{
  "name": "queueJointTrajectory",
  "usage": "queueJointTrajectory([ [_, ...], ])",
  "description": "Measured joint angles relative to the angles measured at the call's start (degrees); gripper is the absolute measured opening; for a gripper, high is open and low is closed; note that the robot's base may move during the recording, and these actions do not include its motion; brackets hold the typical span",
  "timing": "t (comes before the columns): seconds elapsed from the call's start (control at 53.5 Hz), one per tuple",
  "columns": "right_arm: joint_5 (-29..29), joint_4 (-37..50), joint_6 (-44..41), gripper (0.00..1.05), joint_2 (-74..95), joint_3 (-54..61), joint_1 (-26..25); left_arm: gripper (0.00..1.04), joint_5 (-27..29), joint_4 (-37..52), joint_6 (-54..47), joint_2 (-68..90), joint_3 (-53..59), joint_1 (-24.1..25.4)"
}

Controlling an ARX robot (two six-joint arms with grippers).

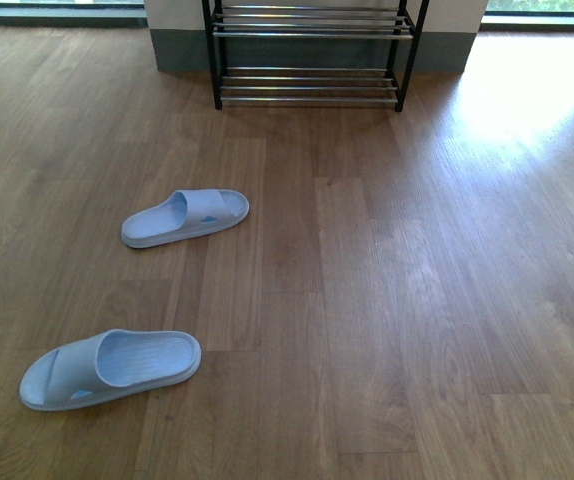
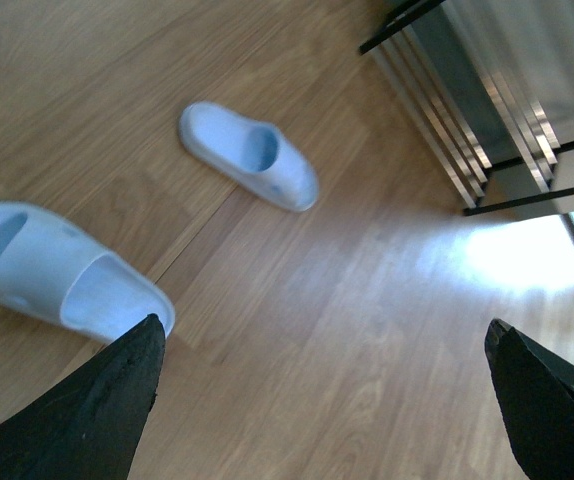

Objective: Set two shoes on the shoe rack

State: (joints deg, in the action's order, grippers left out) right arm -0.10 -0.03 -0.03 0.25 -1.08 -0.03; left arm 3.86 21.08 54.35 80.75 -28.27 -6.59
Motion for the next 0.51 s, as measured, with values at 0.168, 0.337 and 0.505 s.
queueJointTrajectory([
  [0.168,0.07,0.00,0.00,0.95,0.00,0.00,0.00,0.95,-2.47,3.37,6.71,23.93,-9.35,-0.11],
  [0.337,0.07,0.00,0.00,0.95,0.00,0.00,0.00,0.95,-1.77,1.97,9.75,41.20,-20.15,0.74],
  [0.505,0.07,0.00,0.00,0.95,0.00,0.00,0.00,0.95,-0.09,-3.28,11.91,56.02,-31.08,1.03],
])
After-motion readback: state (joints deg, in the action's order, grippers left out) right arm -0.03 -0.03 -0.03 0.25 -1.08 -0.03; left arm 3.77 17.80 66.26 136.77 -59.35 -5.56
